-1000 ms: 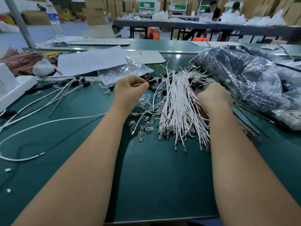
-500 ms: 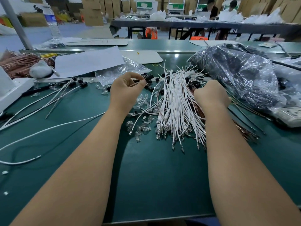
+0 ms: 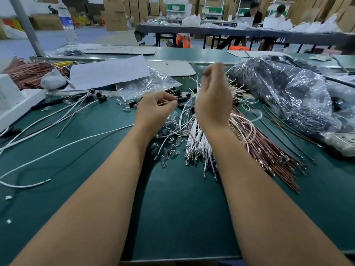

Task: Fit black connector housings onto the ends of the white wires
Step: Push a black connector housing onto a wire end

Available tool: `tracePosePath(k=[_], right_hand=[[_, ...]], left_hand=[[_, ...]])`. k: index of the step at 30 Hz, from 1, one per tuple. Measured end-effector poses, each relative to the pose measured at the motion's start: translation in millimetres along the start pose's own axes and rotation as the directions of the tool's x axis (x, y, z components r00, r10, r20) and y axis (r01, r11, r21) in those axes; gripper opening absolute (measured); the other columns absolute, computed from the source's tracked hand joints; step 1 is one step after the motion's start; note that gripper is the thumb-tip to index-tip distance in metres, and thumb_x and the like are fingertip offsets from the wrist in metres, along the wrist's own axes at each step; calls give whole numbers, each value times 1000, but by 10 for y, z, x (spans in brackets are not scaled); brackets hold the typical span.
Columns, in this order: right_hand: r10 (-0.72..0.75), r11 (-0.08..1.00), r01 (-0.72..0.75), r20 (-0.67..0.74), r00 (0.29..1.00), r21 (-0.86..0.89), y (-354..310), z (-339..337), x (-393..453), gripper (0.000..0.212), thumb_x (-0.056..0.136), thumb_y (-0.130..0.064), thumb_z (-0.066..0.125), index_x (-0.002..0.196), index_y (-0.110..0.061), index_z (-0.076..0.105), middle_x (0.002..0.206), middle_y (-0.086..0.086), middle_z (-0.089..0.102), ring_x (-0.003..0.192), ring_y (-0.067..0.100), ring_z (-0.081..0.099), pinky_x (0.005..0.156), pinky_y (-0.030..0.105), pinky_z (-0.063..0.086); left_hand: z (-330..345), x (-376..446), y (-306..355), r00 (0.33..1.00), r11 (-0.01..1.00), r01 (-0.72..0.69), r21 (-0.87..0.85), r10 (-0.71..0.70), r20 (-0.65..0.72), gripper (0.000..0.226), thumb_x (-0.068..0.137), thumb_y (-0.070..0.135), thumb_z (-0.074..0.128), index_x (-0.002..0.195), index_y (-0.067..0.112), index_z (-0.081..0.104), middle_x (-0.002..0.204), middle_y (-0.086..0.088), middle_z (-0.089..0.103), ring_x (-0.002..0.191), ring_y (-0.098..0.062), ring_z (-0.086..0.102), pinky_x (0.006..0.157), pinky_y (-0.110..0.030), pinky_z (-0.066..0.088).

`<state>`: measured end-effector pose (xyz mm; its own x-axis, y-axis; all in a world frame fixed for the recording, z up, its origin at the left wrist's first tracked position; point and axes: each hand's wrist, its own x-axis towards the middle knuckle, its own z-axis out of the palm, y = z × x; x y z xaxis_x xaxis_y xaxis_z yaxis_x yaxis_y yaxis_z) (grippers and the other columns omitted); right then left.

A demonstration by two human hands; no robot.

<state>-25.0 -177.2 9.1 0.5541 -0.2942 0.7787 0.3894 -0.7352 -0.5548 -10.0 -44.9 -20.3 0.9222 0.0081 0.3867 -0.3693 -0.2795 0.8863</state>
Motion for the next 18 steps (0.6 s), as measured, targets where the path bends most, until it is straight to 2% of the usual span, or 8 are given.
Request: tracePosePath(k=[2,3,5,8,12,14,18], right_hand=[[-64,996,56,134,989,67,-60,124,-133,8,98,-7,44,98,-4,51,81,2,53,69,20,52,55,26,39],[-78,996,68,168,983,65,-55,152,-169,7,98,-7,45,97,-5,52,80,1,54,70,20,52,54,26,37],[-54,998,51,184,981,23,-8,154,-168,9,94,-5,49,95,-7,58,83,2,57,73,18,52,57,24,35],[64,997,-56,186,980,-49,94,78,-113,18,88,-3,51,91,-12,67,86,3,60,81,17,52,65,25,37],[232,972,-235,233,944,-17,176,-32,-75,18,85,-10,57,89,-17,73,93,5,61,92,24,57,82,36,48],[241,966,-257,275,931,21,163,-48,-77,16,85,-10,59,86,-18,74,94,7,62,91,24,57,83,38,49],[201,974,-225,319,926,40,133,-39,-116,16,84,-9,60,82,-21,71,91,5,58,88,22,56,83,37,49]], left_hand=[[-1,-5,18,1000,1000,2,12,-2,-4,7,86,14,68,91,11,73,70,-6,64,62,-9,51,62,-23,45],[-8,-3,20,1000,1000,10,10,-10,-7,8,86,12,68,91,10,74,76,-8,67,66,-10,54,65,-25,47],[-35,8,5,999,1000,31,2,-31,-23,8,87,11,67,91,10,74,69,-1,65,58,-4,51,57,-20,44],[-97,35,-32,996,998,67,-4,-67,-62,7,86,11,67,87,15,74,56,10,54,43,2,39,46,-10,33],[-175,60,-58,992,992,123,-30,-123,-30,9,86,11,67,85,18,73,74,-1,63,62,-7,48,51,-8,40],[-192,64,-64,992,992,123,-29,-124,-25,12,86,12,68,81,22,73,79,0,66,69,-9,53,56,-5,42],[-200,55,-68,994,994,110,-6,-110,1,16,85,13,69,77,27,72,80,5,70,76,-5,60,68,-12,46]])
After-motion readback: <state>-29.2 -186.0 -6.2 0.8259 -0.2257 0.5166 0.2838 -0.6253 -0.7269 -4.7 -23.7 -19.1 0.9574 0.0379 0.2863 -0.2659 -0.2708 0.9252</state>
